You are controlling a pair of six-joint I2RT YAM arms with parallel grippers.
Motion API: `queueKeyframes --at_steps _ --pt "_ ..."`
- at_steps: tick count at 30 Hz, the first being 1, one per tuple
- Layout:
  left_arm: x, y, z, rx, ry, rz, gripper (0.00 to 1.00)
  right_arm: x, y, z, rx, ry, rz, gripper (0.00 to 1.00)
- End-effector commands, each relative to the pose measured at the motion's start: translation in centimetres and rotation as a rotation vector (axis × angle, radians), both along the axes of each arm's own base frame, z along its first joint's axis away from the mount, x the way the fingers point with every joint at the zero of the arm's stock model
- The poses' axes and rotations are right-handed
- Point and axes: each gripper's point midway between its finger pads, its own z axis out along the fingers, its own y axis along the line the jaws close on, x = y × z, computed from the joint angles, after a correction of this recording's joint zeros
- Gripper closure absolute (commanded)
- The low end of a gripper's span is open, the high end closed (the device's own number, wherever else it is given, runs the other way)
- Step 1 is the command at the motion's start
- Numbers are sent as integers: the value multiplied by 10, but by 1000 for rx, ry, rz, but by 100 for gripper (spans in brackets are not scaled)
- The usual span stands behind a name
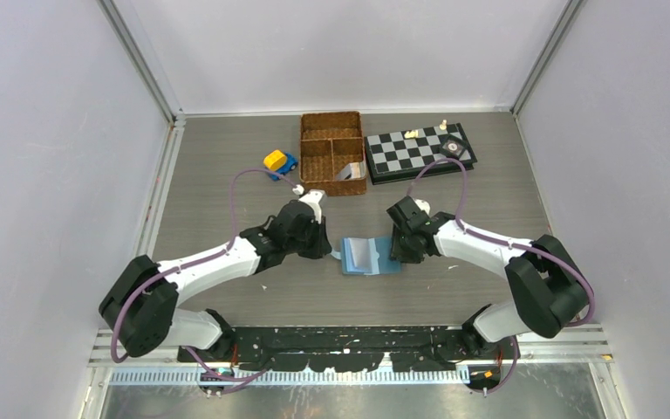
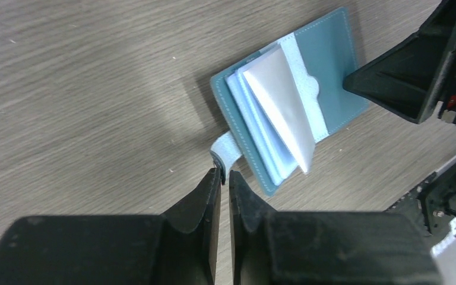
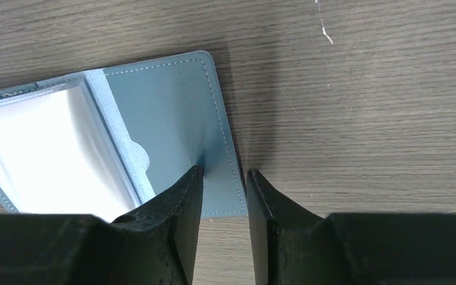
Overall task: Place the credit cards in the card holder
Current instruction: Open the card holder at the center of the board.
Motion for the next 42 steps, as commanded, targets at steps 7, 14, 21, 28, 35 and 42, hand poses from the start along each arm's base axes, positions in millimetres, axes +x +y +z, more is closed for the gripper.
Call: queueKeyframes --at_steps 7,14,21,28,35,42 --pt "9 -30 8 -115 33 -37 58 2 3 -9 34 5 0 62" --pt "15 -19 -12 -76 79 25 52 0 0 -15 21 22 -10 63" --pt "15 -3 -36 7 124 90 55 0 1 -15 24 24 -13 63" --pt "17 14 -45 75 135 165 58 0 1 -16 25 27 -14 63" --pt "15 6 -46 18 149 161 59 -1 2 -17 29 34 -13 64" --pt "15 -8 -46 -44 171 141 87 0 3 -12 36 26 -15 62"
